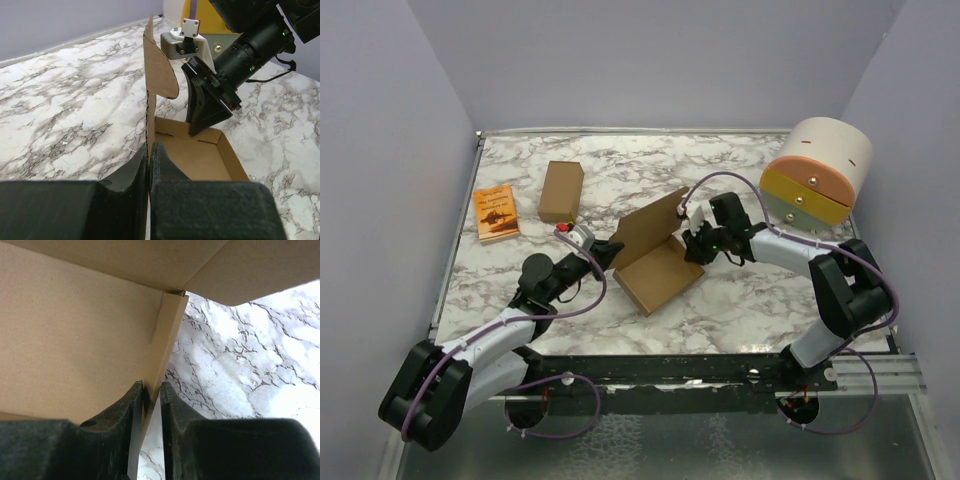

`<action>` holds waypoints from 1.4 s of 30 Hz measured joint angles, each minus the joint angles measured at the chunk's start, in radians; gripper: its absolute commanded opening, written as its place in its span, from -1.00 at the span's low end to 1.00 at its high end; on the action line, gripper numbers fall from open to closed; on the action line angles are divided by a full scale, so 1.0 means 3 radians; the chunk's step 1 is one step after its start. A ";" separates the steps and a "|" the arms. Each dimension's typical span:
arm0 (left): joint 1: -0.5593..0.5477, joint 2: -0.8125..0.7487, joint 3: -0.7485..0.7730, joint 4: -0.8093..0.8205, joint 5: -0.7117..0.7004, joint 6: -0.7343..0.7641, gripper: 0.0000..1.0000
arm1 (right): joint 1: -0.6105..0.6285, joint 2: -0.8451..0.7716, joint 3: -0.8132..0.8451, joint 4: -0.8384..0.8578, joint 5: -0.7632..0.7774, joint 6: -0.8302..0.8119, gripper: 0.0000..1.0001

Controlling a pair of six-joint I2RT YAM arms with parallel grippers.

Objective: Fold the paper box

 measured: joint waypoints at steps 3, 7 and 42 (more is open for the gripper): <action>0.0000 -0.0014 -0.0014 -0.0001 -0.0003 -0.0015 -1.00 | 0.0018 0.0001 0.0003 0.0005 0.0028 -0.0041 -0.58; 0.0000 -0.0014 -0.0031 0.0000 -0.0005 -0.0041 -1.00 | 0.0058 0.0022 0.0006 0.0011 0.0075 -0.0075 -0.78; 0.0000 -0.0072 -0.0189 0.0155 -0.0116 -0.0148 -1.00 | 0.0383 0.0142 0.0121 0.0137 0.0891 -0.0036 -0.51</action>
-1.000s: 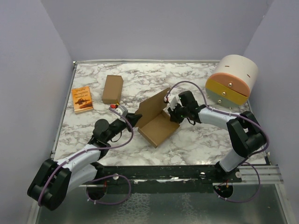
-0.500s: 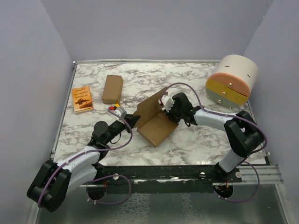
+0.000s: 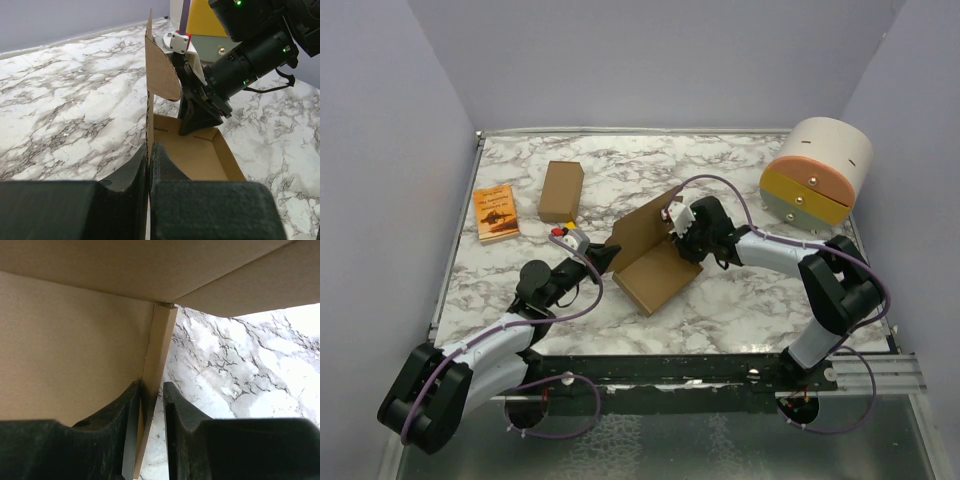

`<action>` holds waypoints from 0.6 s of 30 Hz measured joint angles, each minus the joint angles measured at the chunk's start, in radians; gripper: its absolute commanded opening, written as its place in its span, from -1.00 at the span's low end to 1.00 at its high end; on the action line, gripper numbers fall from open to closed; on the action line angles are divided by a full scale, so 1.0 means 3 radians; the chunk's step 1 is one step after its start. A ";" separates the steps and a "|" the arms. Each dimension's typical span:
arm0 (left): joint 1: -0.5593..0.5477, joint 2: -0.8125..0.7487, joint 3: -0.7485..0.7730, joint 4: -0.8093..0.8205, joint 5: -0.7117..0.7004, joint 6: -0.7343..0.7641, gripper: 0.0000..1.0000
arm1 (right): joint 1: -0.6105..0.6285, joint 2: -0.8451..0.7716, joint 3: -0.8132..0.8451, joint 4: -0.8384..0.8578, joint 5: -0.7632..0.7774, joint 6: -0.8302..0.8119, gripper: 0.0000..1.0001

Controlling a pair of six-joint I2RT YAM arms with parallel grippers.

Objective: Fold the paper box

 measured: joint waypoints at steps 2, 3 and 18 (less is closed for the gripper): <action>0.0000 0.0004 0.0000 0.0004 0.0000 0.0000 -1.00 | -0.0006 0.0000 0.0000 0.0010 -0.0003 0.0025 -0.51; 0.0000 0.0006 0.0000 0.0008 0.0000 -0.0001 -1.00 | -0.0009 0.0000 0.0000 0.0017 -0.0003 0.0037 -0.56; -0.0003 0.0117 0.0000 0.0080 0.0004 -0.0028 -1.00 | -0.0018 0.0071 0.0052 0.0081 0.0075 0.0107 -0.37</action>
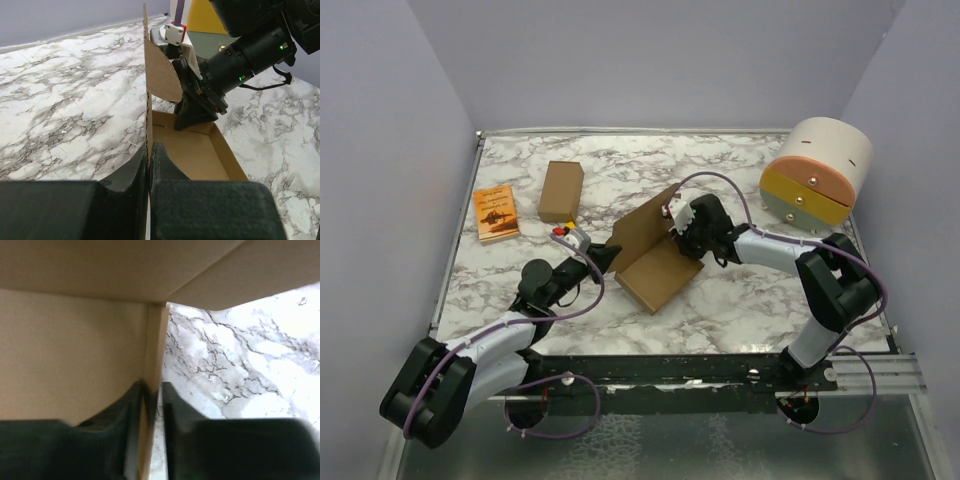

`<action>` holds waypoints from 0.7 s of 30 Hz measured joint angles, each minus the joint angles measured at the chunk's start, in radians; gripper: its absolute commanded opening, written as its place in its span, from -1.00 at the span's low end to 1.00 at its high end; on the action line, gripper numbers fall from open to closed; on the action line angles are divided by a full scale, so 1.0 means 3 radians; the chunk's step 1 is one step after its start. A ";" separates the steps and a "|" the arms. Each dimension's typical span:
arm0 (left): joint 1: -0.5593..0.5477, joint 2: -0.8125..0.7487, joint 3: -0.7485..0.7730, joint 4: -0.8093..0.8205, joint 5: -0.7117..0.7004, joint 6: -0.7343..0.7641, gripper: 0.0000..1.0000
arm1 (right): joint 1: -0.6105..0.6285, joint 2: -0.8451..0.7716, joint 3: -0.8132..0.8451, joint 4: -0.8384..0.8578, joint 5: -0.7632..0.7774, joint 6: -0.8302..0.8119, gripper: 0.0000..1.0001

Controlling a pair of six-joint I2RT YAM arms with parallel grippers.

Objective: Fold the paper box

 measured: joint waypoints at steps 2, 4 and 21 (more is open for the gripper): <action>0.0001 0.0005 0.0000 0.0003 0.0000 0.0001 -1.00 | -0.0008 -0.0004 0.0001 -0.0013 -0.0015 -0.0027 -0.25; 0.0001 0.0006 0.0000 0.0001 -0.0001 0.0005 -1.00 | -0.0020 -0.0025 0.0001 -0.0036 -0.0060 -0.0050 -0.16; 0.0003 0.0205 0.0004 0.0151 -0.0078 0.0121 -0.98 | -0.0594 -0.0539 0.0001 -0.0432 -0.1472 -0.0406 0.30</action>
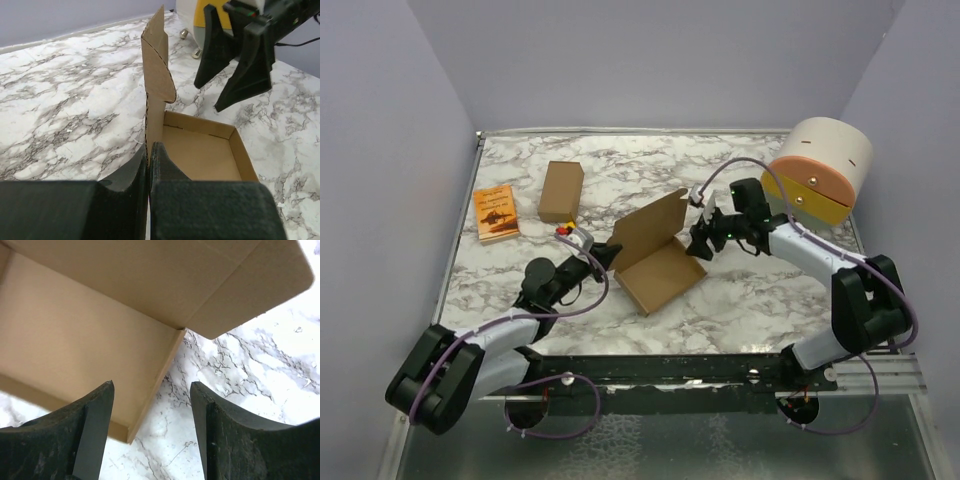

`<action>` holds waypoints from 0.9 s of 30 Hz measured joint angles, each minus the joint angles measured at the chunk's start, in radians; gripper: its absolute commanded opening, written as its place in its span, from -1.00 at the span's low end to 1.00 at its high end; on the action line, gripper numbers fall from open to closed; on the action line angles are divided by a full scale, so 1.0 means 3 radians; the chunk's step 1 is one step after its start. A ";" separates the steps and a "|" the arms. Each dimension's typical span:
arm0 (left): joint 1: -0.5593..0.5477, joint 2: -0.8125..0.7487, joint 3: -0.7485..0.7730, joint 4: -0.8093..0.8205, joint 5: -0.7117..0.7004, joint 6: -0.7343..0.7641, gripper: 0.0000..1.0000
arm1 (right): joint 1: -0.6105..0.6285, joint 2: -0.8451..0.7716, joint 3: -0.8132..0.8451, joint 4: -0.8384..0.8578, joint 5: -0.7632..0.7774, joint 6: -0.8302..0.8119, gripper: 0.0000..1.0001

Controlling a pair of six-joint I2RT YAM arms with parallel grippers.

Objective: Fold the paper box

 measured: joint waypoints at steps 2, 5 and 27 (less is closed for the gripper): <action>0.0006 0.0095 0.0003 0.0099 -0.0011 0.0022 -0.81 | -0.0151 -0.0106 -0.0001 -0.0074 -0.0273 -0.0071 0.37; 0.0089 0.0407 0.0074 0.0310 0.0022 0.0057 -0.70 | -0.0407 -0.0306 -0.0001 -0.0120 -0.0618 -0.0118 0.53; 0.0839 0.1441 0.1010 0.0872 0.0587 -0.0291 0.74 | -0.0916 -0.0282 0.0167 0.0140 -0.1633 0.0478 0.71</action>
